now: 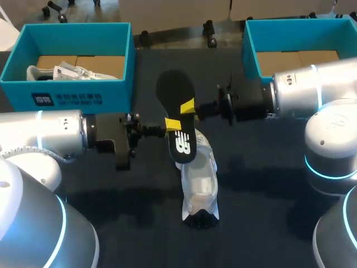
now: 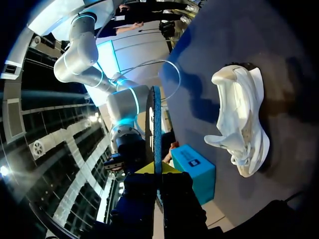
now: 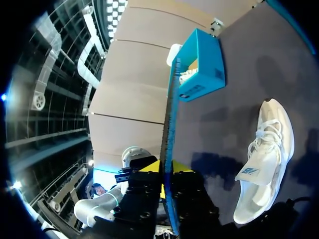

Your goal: Take the shoe out of the shoebox, open the shoe tongue, remove and reinsert the insole, then place the shoe into the shoebox

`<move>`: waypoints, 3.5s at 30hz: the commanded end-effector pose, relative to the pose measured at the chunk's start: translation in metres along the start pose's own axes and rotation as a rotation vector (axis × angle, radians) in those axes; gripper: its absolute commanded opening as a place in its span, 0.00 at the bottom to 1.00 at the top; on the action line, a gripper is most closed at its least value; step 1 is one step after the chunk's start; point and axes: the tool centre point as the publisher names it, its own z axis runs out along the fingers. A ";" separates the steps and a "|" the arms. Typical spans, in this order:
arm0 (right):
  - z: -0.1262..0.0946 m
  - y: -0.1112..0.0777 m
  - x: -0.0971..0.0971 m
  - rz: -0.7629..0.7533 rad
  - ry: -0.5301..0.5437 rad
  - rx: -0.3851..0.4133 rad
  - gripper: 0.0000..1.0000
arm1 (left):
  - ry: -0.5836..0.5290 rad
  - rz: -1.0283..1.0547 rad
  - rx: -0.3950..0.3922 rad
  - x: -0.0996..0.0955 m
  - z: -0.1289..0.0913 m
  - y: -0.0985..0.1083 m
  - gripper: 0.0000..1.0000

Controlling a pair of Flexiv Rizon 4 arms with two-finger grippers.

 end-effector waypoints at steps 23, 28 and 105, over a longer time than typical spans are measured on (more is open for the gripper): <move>0.000 -0.005 -0.012 -0.032 0.034 0.013 0.00 | 0.038 -0.024 -0.001 -0.006 -0.021 0.016 1.00; -0.002 -0.003 -0.022 -0.032 0.040 0.025 0.00 | 0.106 -0.046 0.042 -0.003 -0.041 0.029 1.00; -0.002 -0.003 -0.034 -0.021 0.034 0.032 0.00 | 1.345 0.125 0.578 -0.082 -0.014 0.122 1.00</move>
